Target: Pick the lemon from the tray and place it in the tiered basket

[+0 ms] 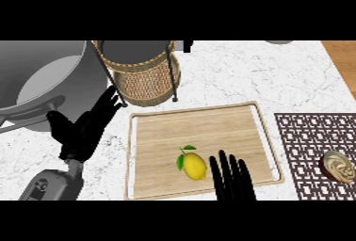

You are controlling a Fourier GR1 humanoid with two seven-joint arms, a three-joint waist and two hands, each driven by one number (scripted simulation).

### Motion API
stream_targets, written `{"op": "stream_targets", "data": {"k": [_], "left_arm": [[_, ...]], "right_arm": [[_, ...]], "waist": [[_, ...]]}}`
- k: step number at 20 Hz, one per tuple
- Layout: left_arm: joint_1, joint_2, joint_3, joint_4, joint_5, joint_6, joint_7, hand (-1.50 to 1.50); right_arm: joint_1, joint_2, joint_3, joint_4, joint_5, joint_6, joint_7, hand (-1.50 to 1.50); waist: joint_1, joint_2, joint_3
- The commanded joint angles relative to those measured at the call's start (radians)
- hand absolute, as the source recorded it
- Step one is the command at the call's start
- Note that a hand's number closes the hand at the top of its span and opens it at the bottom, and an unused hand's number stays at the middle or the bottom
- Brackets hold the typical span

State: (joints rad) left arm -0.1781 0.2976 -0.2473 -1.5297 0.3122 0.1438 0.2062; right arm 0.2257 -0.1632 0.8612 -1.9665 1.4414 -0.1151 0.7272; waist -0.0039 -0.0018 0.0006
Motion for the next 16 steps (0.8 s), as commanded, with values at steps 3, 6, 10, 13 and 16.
{"op": "stream_targets", "data": {"k": [3, 6, 10, 13, 16], "left_arm": [[0.003, -0.024, 0.024, 0.046, -0.017, -0.055, -0.020, 0.00], [0.037, -0.064, 0.002, 0.049, -0.048, -0.040, -0.060, 0.00], [0.021, -0.031, 0.056, -0.048, -0.031, -0.065, 0.070, 0.00], [0.029, -0.044, 0.094, -0.003, -0.045, -0.107, 0.032, 0.00], [-0.031, -0.089, 0.079, 0.062, -0.088, -0.082, 0.025, 0.00]], "right_arm": [[-0.081, 0.116, -0.016, 0.208, 0.007, -0.077, 0.009, -1.50], [-0.070, 0.123, 0.002, 0.286, 0.019, -0.171, 0.003, -1.50], [-0.119, 0.149, -0.056, 0.283, -0.026, -0.122, -0.006, -1.50], [-0.125, 0.107, -0.102, 0.286, -0.075, -0.152, -0.073, -1.50], [-0.202, 0.147, -0.160, 0.417, -0.123, -0.203, -0.112, -1.50]], "waist": [[0.005, 0.002, -0.001], [0.006, 0.002, 0.000], [0.007, 0.001, 0.000], [0.005, 0.001, 0.000], [0.004, 0.002, 0.000]]}}
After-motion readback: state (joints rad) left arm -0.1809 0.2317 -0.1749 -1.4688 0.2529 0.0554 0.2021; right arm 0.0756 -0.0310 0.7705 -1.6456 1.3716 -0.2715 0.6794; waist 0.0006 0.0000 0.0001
